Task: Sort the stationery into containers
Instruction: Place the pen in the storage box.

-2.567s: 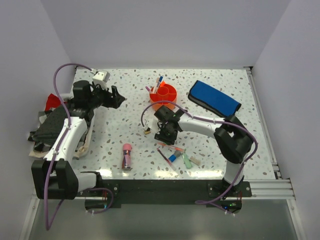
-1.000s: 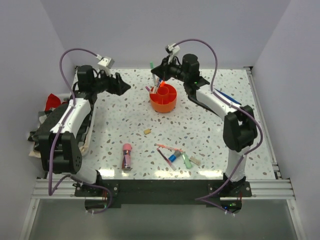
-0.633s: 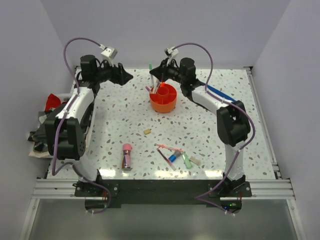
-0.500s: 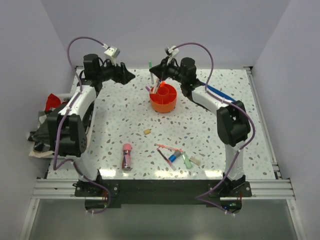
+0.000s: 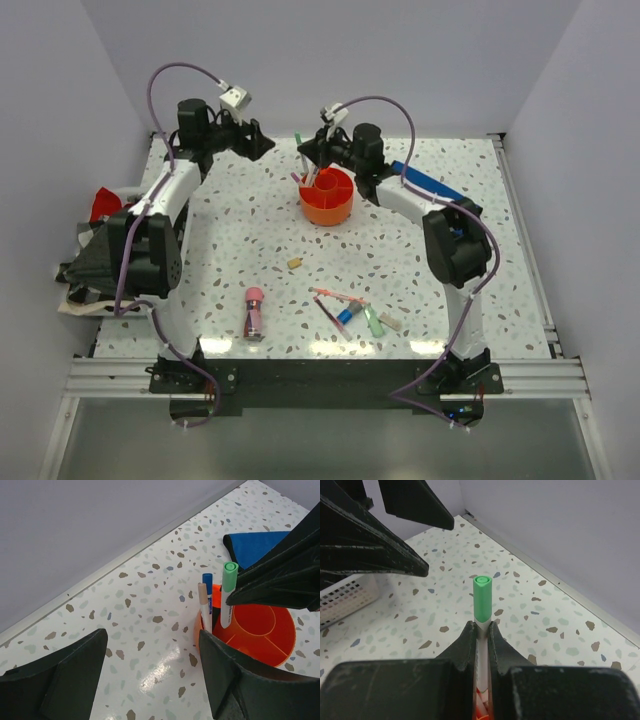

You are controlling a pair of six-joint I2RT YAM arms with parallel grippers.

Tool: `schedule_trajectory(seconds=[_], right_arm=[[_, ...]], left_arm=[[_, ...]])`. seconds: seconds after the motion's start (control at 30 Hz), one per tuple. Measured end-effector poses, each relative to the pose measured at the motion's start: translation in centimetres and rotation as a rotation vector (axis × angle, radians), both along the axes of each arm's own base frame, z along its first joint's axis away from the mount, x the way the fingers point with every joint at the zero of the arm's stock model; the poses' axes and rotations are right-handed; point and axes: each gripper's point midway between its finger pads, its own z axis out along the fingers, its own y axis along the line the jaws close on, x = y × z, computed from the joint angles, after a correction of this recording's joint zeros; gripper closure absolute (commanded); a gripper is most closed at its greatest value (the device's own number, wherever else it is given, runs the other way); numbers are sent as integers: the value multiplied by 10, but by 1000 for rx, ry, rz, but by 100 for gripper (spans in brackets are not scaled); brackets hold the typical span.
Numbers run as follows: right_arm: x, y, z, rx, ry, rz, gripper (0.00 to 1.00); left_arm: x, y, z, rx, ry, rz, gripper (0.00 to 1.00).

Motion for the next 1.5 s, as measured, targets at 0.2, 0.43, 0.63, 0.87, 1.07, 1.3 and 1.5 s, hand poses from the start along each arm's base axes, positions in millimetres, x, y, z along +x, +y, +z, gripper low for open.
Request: schedule_trajectory(seconds=[0.2, 0.43, 0.63, 0.87, 1.07, 1.3, 1.5], right_arm=[[1, -1, -13, -27, 1, -2, 100], [1, -2, -35, -72, 5, 1, 100], [3, -6, -51, -107, 14, -15, 91], [4, -10, -60, -125, 26, -37, 69], [-3, -18, -85, -167, 71, -52, 62], [-15, -29, -57, -170, 52, -77, 60], [-29, -40, 23, -125, -66, -97, 59]], left_arm=[[6, 4, 6, 31, -40, 14, 21], [8, 4, 8, 48, -52, 12, 21], [11, 4, 15, 67, -81, 11, 21], [11, 4, 14, 73, -77, 9, 21], [11, 4, 14, 73, -77, 9, 21], [11, 4, 14, 73, -77, 9, 21], [10, 4, 16, 72, -82, 9, 20]])
